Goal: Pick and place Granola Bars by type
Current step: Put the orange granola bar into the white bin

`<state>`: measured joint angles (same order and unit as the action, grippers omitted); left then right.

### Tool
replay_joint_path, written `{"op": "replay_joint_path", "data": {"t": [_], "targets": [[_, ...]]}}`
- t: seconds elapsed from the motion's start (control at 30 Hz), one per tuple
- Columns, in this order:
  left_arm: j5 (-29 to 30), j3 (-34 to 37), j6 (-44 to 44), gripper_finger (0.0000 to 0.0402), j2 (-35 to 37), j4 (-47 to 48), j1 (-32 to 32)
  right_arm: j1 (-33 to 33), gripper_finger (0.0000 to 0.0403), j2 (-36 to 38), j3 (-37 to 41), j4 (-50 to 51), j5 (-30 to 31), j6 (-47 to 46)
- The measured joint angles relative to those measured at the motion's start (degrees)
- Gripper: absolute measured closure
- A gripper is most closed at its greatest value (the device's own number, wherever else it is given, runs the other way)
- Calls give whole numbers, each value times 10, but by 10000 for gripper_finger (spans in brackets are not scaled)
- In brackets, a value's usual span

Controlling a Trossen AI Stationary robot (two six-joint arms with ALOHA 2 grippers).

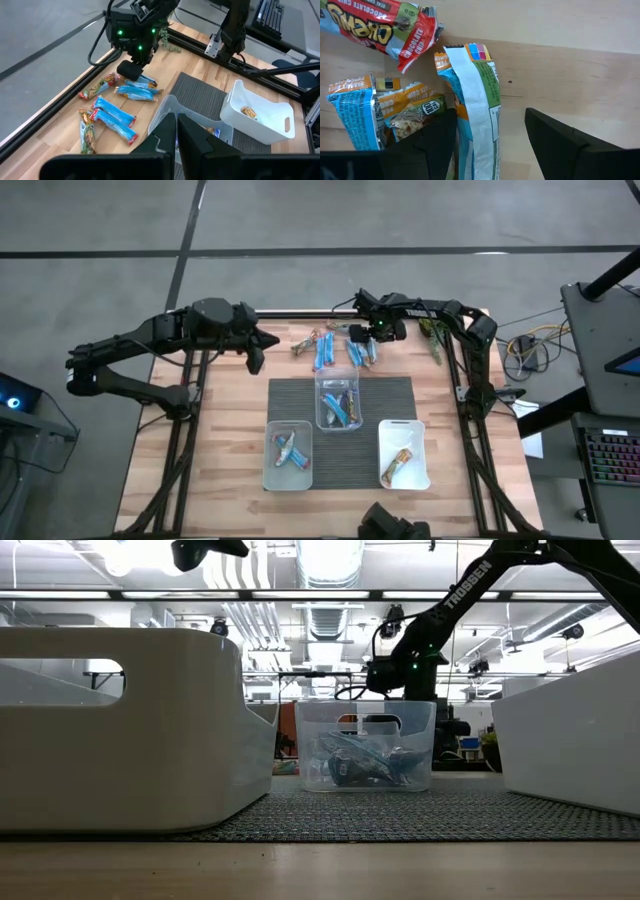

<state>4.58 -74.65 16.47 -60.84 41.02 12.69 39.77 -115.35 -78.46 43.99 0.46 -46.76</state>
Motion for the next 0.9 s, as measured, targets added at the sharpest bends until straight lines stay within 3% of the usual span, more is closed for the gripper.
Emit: {"op": "replay_joint_path", "data": {"t": [0.27, 0.67, 0.9], "targets": [[0, 0, 0, 401, 0, -9, 0, 0, 196, 0, 6, 0, -7, -3], [0, 0, 0, 401, 0, -8, 0, 1, 314, 0, 9, 4, -7, -2], [0, 0, 0, 401, 0, -7, 0, 0, 359, 0, 9, 1, -10, -2]]}}
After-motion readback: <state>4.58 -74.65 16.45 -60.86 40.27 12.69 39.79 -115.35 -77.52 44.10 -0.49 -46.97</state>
